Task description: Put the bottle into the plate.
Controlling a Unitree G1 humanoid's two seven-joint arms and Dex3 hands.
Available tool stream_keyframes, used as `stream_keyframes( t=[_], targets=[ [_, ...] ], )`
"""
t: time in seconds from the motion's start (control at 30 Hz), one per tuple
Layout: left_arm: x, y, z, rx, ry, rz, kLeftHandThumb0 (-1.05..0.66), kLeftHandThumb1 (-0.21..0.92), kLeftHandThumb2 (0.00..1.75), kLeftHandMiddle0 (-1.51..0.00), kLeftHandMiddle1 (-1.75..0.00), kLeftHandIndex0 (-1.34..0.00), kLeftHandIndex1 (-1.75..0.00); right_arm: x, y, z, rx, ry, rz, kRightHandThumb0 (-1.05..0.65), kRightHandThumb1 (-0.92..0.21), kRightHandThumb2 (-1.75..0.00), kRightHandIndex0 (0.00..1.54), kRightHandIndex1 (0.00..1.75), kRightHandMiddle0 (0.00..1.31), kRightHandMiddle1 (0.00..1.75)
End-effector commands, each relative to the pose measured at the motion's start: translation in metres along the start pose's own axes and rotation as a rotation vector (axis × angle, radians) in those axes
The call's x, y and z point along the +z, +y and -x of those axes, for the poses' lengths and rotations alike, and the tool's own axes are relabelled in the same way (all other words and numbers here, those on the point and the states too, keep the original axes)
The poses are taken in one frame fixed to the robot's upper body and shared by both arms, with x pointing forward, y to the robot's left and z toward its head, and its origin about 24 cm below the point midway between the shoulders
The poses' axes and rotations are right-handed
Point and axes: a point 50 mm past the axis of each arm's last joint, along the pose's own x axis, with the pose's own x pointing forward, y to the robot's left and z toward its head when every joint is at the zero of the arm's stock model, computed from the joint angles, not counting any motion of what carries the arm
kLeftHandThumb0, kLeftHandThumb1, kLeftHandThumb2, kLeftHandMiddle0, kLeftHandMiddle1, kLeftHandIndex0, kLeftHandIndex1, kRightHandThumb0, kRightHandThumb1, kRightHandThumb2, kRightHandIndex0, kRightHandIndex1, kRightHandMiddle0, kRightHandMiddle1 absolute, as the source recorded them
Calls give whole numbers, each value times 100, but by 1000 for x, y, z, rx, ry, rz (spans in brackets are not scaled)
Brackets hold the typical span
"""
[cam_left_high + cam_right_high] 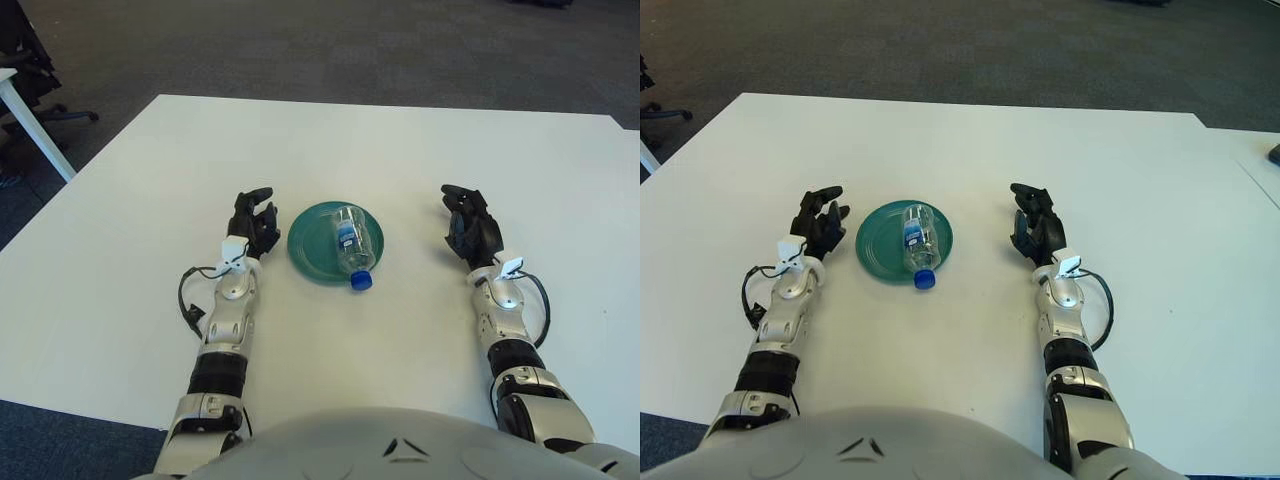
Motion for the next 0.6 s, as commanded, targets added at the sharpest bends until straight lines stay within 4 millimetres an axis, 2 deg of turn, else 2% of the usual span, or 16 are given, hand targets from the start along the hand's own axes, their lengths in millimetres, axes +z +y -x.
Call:
stream_keyframes(
  t=[0.0,0.57],
  targets=[
    [-23,-5,19,-15,105,-12,-58,92,70,-48,-71,-19,-107,-21,5,21,-16,97,-27,-74,-92,-79,26,59,0,97],
    [-32,-12,32,5,142,38,-54,90,64,-52,-74,-26,-111,-10,15,23,4,68,-108,-72,-92,-73,28,61,0,98]
  ],
)
